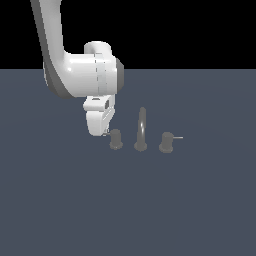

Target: Turn on the faucet by rotating a designated handle.

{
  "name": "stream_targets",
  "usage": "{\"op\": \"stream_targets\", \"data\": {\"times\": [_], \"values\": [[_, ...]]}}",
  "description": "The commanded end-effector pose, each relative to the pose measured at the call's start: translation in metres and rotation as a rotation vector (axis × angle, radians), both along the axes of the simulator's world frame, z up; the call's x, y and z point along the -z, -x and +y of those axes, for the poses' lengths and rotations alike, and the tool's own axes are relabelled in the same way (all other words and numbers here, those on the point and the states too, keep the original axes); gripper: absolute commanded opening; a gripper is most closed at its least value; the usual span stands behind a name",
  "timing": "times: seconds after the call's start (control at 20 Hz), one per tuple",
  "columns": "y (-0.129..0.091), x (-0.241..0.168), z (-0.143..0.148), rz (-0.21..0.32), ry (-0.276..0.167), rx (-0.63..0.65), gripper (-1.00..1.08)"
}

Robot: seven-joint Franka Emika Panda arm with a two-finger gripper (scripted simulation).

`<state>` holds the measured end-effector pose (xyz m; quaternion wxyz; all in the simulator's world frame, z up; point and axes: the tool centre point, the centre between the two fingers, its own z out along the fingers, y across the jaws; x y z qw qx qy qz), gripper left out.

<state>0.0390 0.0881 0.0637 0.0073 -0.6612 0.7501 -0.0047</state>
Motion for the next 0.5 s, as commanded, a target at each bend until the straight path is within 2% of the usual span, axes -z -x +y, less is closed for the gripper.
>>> {"op": "stream_targets", "data": {"times": [0.0, 0.45], "values": [[0.013, 0.000, -0.001, 0.012, 0.003, 0.000, -1.00], [0.040, 0.000, 0.000, 0.016, 0.003, -0.004, -1.00]]}}
